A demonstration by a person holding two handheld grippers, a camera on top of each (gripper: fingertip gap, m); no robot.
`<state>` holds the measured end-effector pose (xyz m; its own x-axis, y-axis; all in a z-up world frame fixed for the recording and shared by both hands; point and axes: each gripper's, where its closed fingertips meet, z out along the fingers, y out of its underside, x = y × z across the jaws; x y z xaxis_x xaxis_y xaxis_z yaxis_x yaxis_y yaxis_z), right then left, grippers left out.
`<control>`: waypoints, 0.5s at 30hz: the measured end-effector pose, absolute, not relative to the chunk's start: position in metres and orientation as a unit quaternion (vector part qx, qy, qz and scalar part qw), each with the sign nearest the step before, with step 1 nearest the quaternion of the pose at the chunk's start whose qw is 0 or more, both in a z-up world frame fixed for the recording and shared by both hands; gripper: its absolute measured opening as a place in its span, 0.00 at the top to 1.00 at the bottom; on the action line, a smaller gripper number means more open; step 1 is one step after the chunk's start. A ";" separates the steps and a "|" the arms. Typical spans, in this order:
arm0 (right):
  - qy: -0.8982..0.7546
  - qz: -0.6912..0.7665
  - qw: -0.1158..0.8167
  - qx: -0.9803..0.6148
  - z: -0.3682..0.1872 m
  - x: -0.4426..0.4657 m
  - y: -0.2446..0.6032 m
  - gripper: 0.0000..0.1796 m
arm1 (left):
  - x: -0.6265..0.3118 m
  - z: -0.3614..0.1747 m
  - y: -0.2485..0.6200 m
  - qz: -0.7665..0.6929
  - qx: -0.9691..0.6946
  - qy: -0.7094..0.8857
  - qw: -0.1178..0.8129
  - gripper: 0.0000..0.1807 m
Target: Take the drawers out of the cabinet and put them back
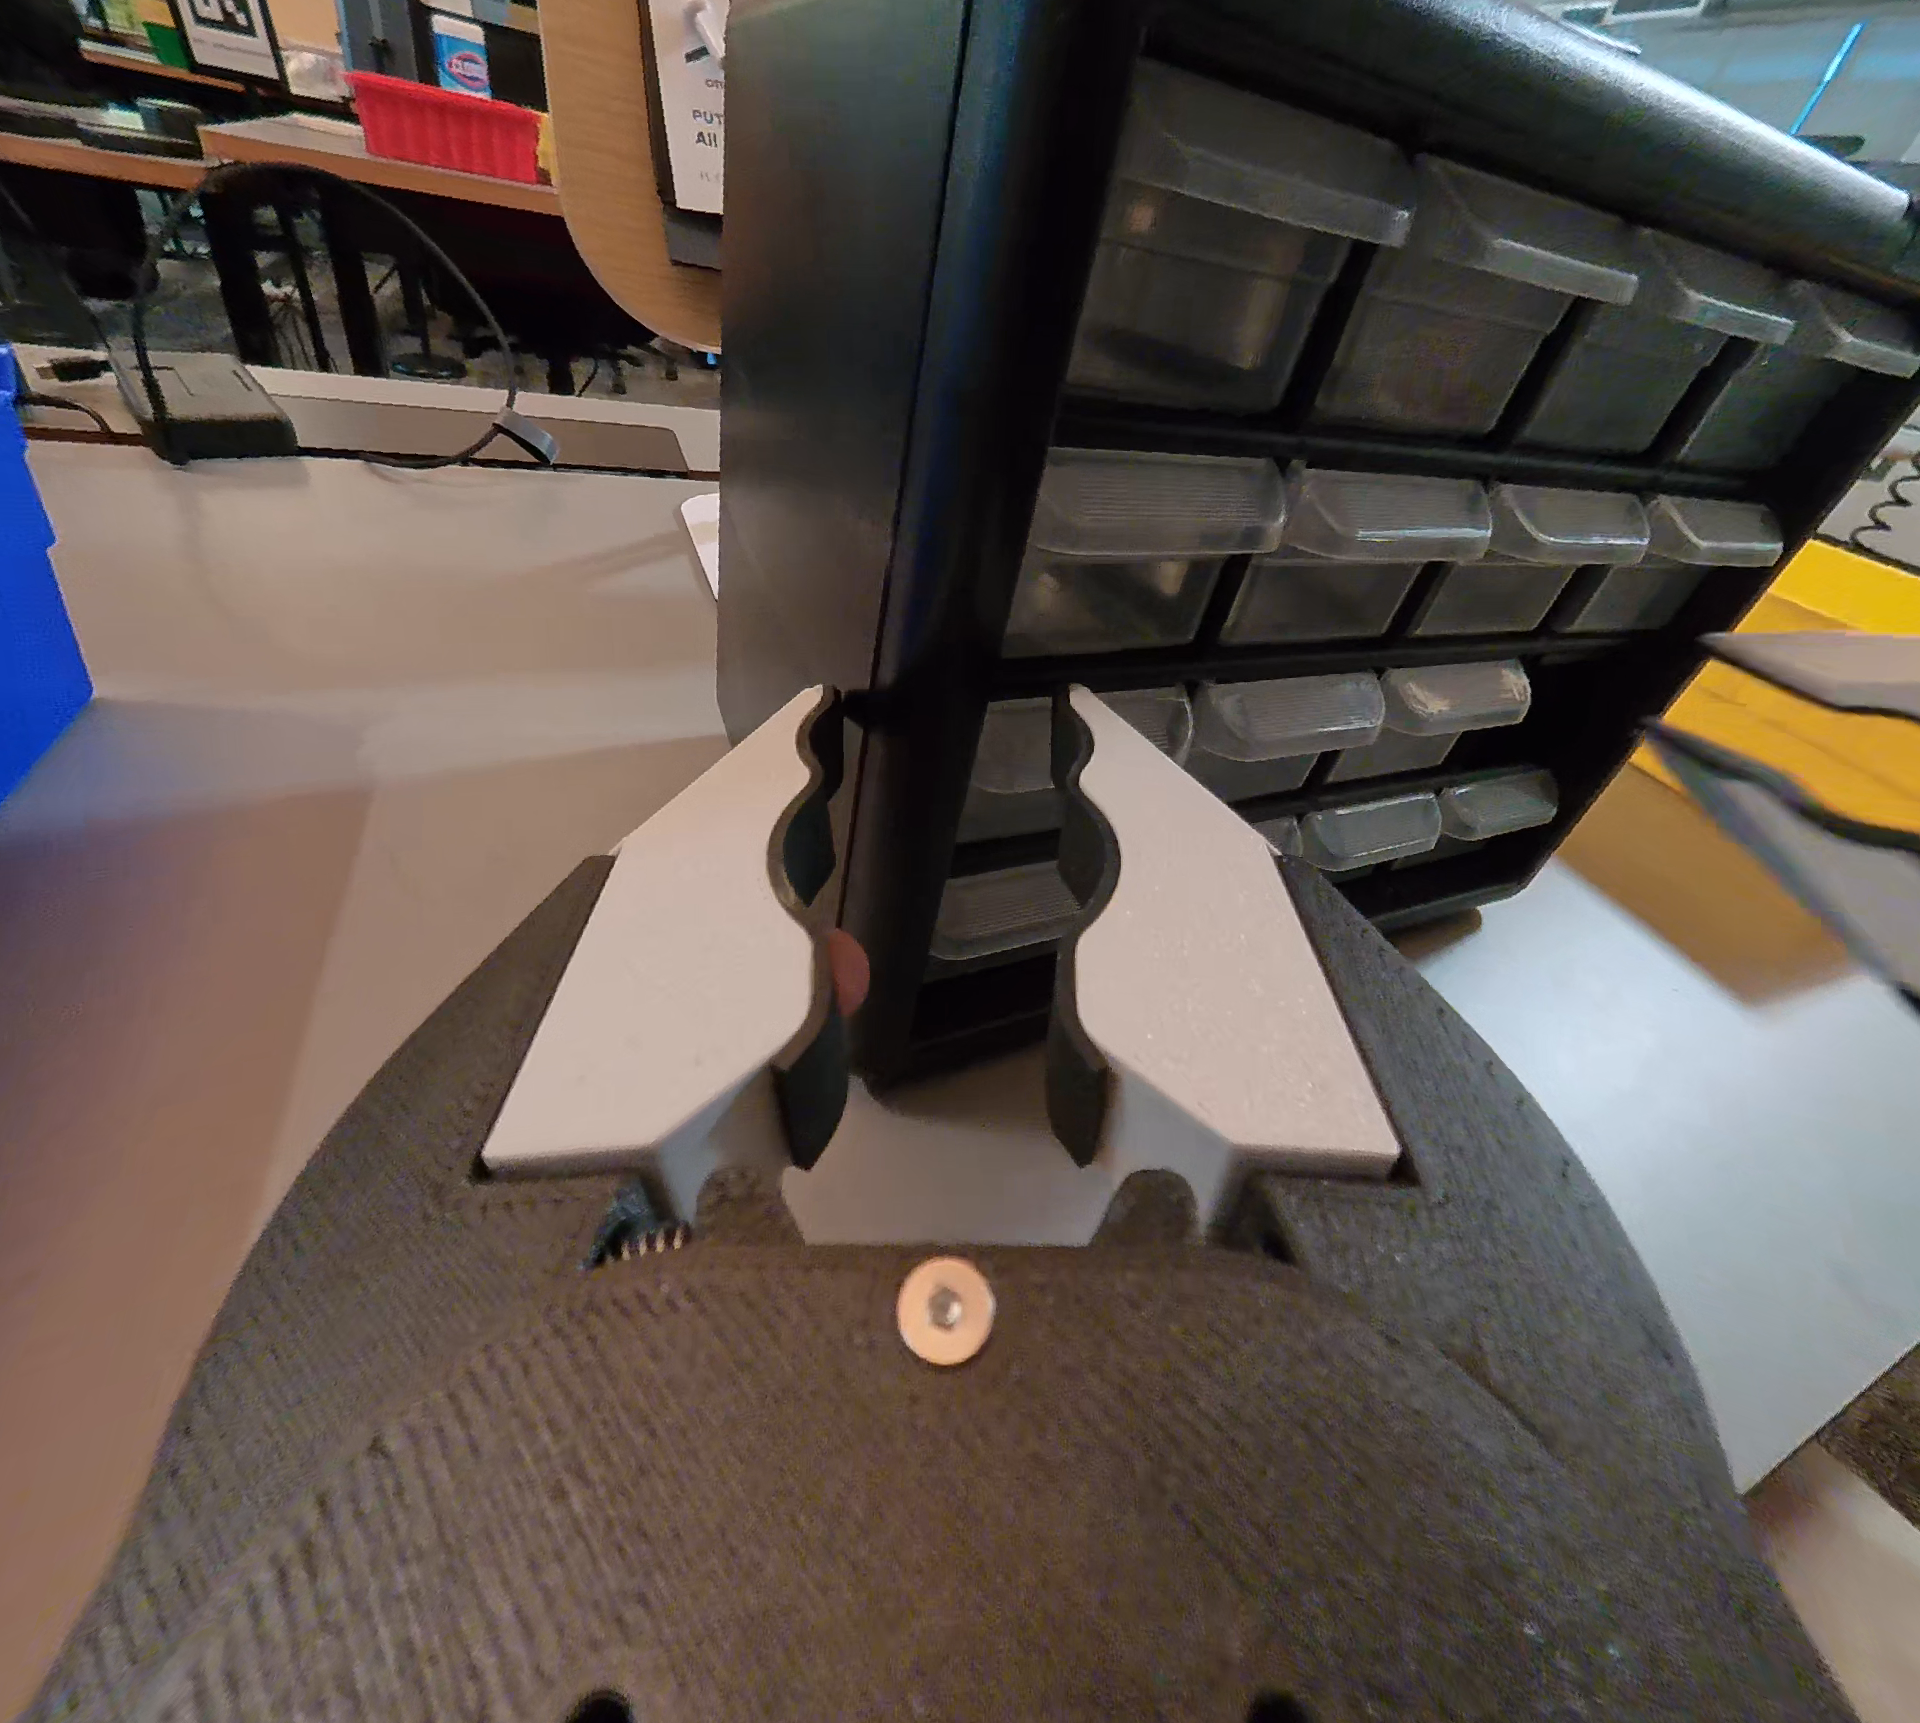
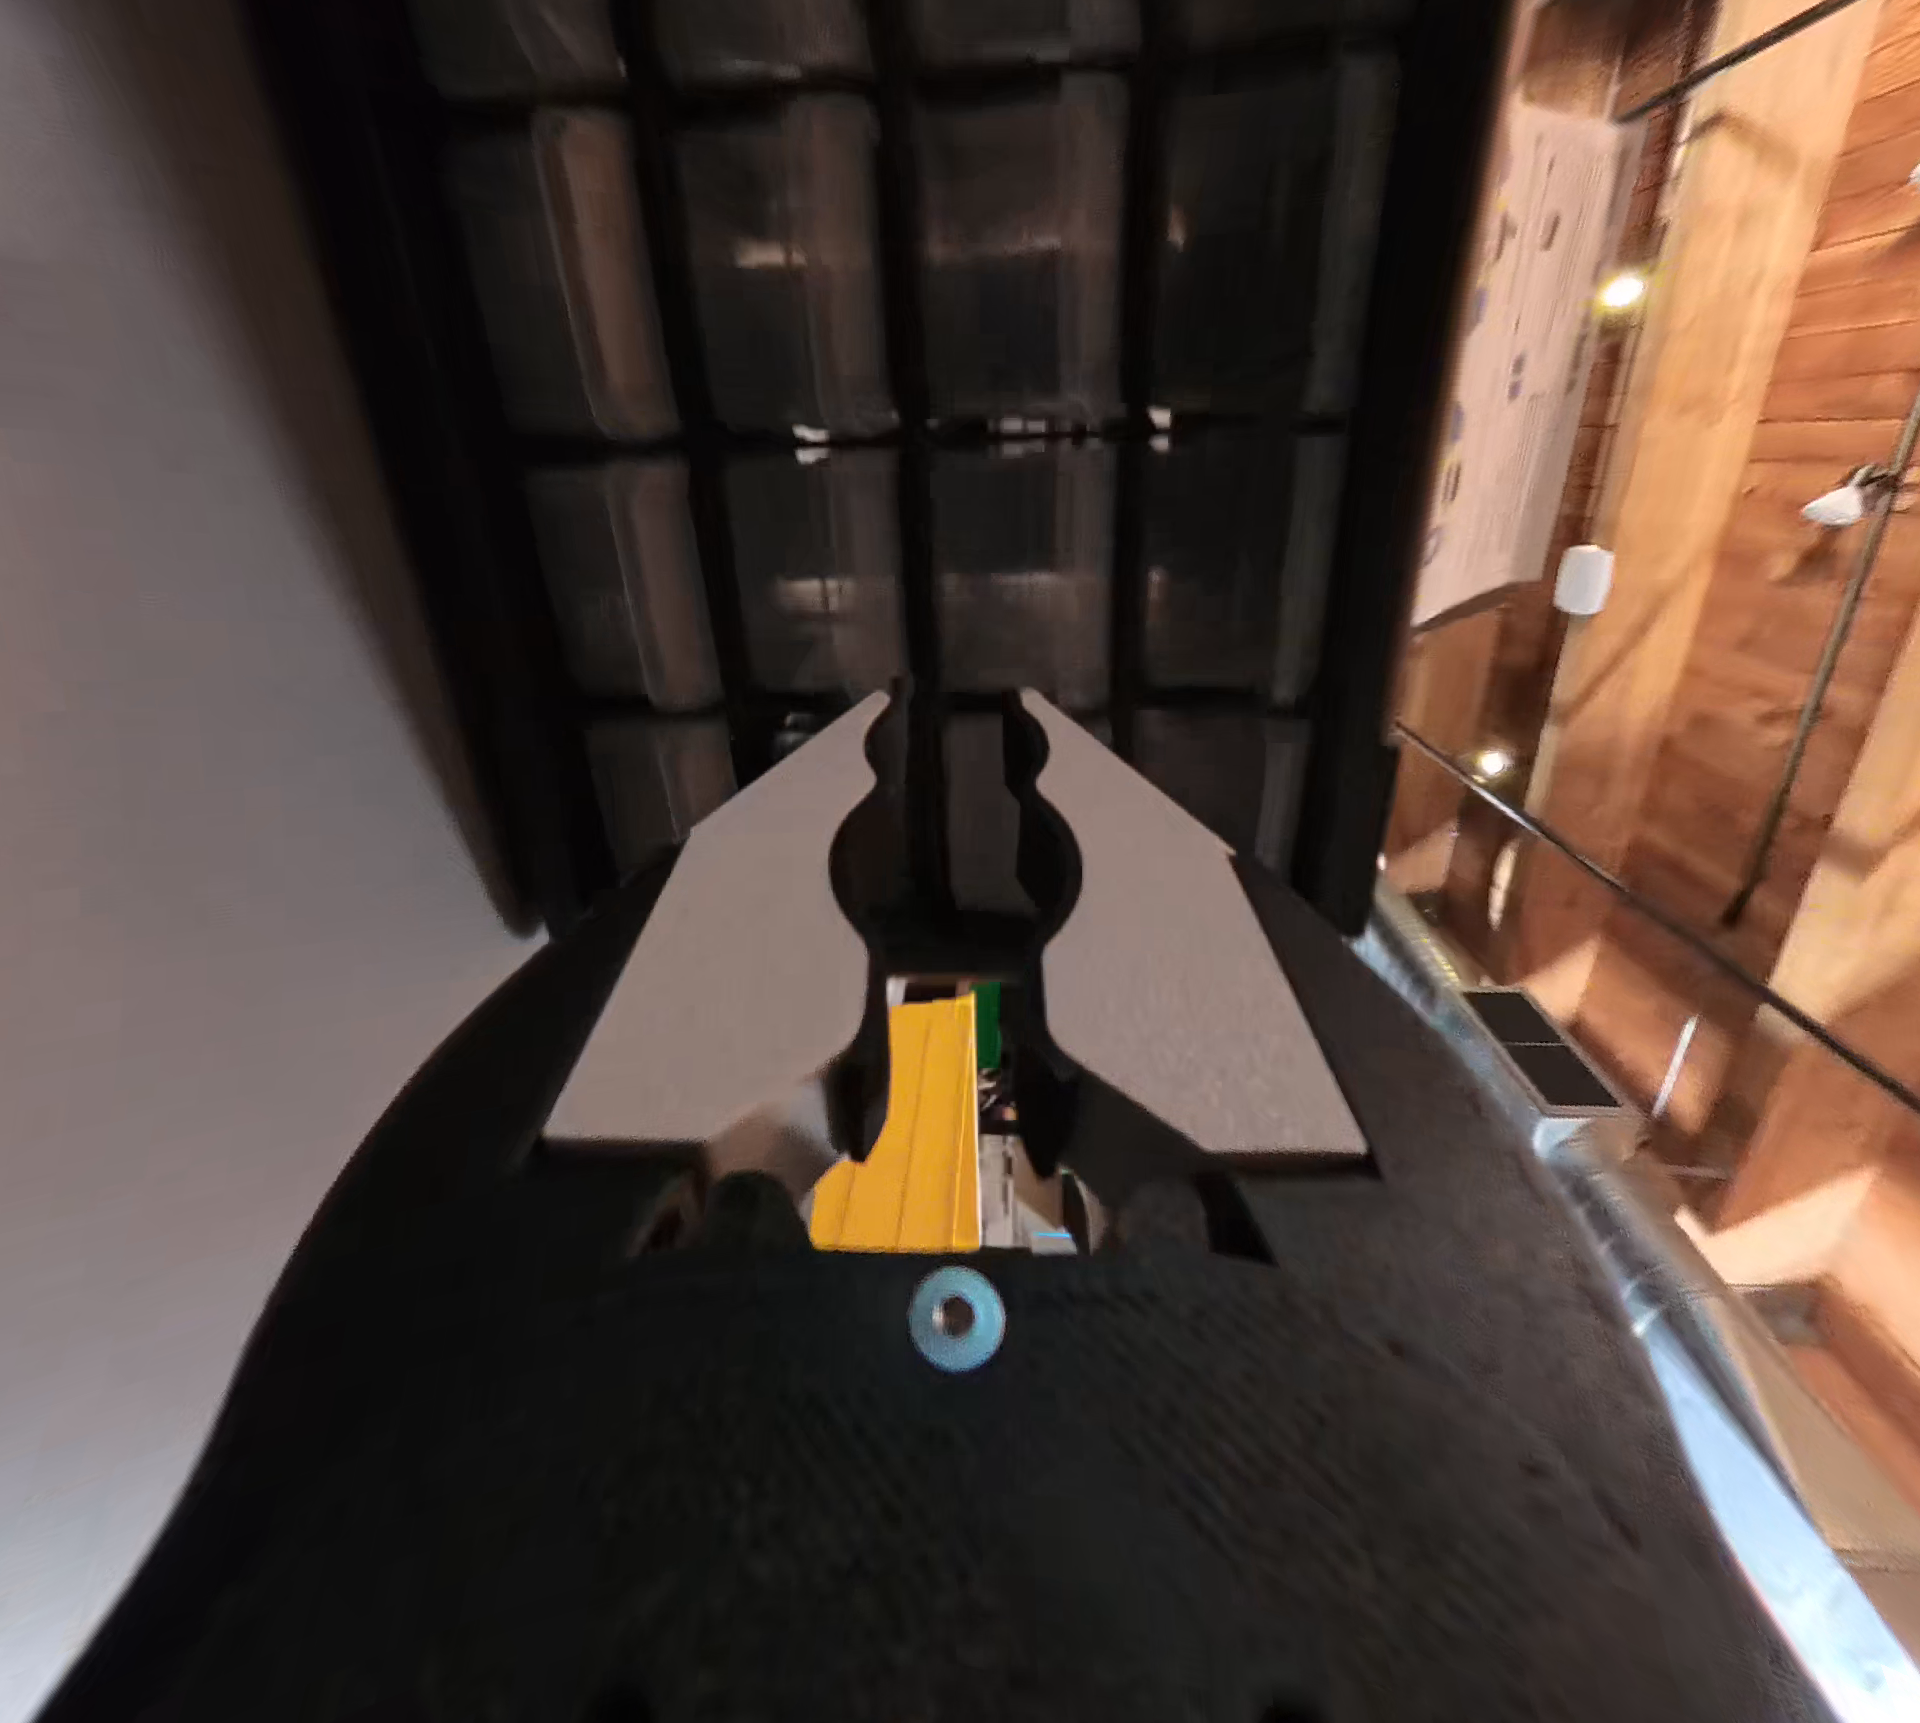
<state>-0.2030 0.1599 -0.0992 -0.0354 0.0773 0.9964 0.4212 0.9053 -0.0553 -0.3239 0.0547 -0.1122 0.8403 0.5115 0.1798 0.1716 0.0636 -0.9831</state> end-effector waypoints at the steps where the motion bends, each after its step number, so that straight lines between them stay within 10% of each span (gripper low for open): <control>1: -0.704 -0.132 0.676 -0.171 -0.103 -0.211 0.157 0.89 | -0.324 -0.112 0.055 0.125 -0.673 -0.253 0.683 0.81; 15: -0.684 -0.147 0.697 -0.157 -0.120 -0.246 0.157 0.94 | -0.324 -0.112 0.054 0.118 -0.670 -0.258 0.686 0.81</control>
